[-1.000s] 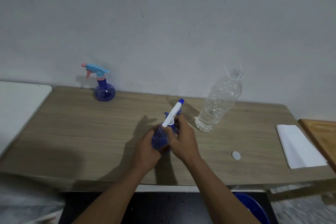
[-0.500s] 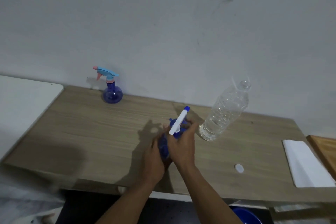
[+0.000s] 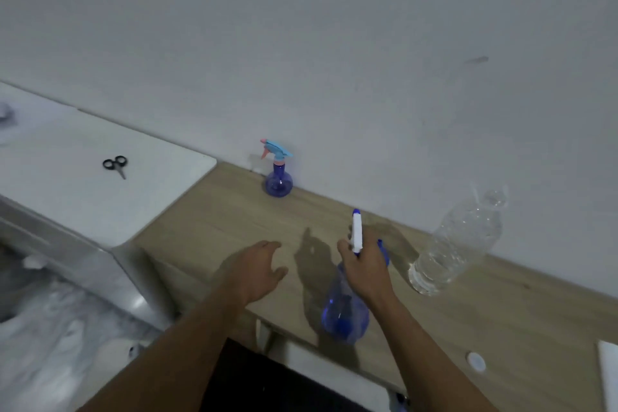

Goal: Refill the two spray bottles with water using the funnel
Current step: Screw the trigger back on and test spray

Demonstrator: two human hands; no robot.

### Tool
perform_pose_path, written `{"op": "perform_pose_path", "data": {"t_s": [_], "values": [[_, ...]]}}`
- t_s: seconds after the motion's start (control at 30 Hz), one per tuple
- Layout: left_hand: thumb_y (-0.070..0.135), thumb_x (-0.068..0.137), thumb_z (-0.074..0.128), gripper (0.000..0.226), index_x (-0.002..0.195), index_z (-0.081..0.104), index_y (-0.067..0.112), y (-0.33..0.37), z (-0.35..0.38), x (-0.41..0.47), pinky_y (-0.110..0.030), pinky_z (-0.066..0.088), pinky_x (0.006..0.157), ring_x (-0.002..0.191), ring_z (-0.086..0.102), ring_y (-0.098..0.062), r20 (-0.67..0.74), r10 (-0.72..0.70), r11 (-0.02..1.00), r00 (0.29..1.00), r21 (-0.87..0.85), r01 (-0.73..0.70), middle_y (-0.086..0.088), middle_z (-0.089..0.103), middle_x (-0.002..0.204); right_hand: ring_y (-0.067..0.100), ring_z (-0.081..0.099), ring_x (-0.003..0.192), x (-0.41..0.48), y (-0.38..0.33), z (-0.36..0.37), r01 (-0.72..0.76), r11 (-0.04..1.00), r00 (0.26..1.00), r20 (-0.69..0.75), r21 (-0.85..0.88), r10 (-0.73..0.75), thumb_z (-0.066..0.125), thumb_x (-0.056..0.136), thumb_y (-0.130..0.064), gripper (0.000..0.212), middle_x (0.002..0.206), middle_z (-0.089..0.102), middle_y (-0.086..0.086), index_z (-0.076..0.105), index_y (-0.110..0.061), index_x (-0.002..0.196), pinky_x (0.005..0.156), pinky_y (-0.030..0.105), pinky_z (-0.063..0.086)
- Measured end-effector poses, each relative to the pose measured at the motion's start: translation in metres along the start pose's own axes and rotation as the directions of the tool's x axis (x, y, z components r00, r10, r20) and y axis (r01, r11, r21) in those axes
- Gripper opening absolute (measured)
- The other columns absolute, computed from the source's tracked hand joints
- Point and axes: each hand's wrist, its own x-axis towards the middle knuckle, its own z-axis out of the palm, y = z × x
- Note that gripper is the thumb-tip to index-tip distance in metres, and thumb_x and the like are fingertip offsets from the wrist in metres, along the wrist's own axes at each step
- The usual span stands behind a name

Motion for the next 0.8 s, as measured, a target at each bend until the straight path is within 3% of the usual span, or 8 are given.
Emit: {"op": "perform_pose_path", "data": {"t_s": [0.07,0.17,0.27,0.4,0.6,0.8], "values": [[0.041,0.094,0.06,0.063,0.148,0.042,0.014,-0.017,-0.014,0.0,-0.03,0.031,0.114,0.139,0.042,-0.023,-0.026,-0.025,0.998,0.999,0.056,0.026,-0.008,0.046,0.151,0.023,0.063,0.069,-0.012,-0.009,0.002,-0.033,0.999,0.993,0.115,0.018,0.031,0.055,0.095,-0.024,0.014,0.082,0.063,0.006,0.053,-0.016,0.106,0.068,0.037,0.051],[0.037,0.095,0.06,0.059,0.146,0.045,0.011,-0.028,-0.035,-0.003,-0.028,0.03,0.11,0.136,0.045,-0.024,-0.063,-0.047,0.99,0.997,0.131,0.055,-0.01,0.051,0.146,0.022,0.068,0.058,-0.031,-0.014,0.01,-0.093,0.995,0.964,0.253,0.04,0.08,0.054,0.089,-0.022,0.021,0.076,0.064,0.002,0.055,-0.023,0.11,0.067,0.037,0.057],[0.038,0.092,0.062,0.056,0.141,0.051,0.013,-0.027,-0.051,-0.006,-0.031,0.037,0.106,0.128,0.052,-0.025,-0.128,-0.067,0.982,0.989,0.165,0.088,-0.01,0.058,0.138,0.028,0.069,0.058,-0.048,-0.019,0.017,-0.125,0.992,0.938,0.327,0.017,0.113,0.058,0.082,-0.03,0.011,0.067,0.059,-0.004,0.058,-0.022,0.089,0.067,0.044,0.057],[0.038,0.092,0.062,0.056,0.141,0.051,0.013,-0.021,-0.067,-0.014,-0.035,0.042,0.105,0.129,0.052,-0.026,-0.155,-0.095,0.978,0.983,0.169,0.121,-0.01,0.058,0.138,0.035,0.069,0.066,-0.068,-0.02,0.021,-0.143,0.988,0.917,0.366,-0.066,0.157,0.057,0.074,-0.048,0.025,0.058,0.052,-0.006,0.048,-0.026,0.066,0.068,0.042,0.055],[0.038,0.092,0.061,0.055,0.141,0.051,0.014,-0.02,-0.071,-0.03,-0.035,0.044,0.102,0.126,0.054,-0.028,-0.154,-0.133,0.976,0.979,0.151,0.157,-0.011,0.059,0.137,0.032,0.072,0.069,-0.084,-0.007,0.016,-0.161,0.981,0.916,0.354,-0.111,0.191,0.055,0.071,-0.05,0.036,0.078,0.072,0.007,0.063,-0.017,0.08,0.073,0.045,0.059],[0.036,0.093,0.061,0.054,0.142,0.05,0.015,-0.02,-0.071,-0.043,-0.035,0.046,0.102,0.125,0.055,-0.026,-0.156,-0.161,0.973,0.975,0.138,0.183,-0.009,0.063,0.131,0.024,0.062,0.056,-0.094,-0.011,0.004,-0.157,0.987,0.913,0.378,-0.019,0.152,0.063,0.076,-0.05,0.052,0.074,0.064,0.003,0.061,-0.003,0.097,0.069,0.043,0.056]]}}
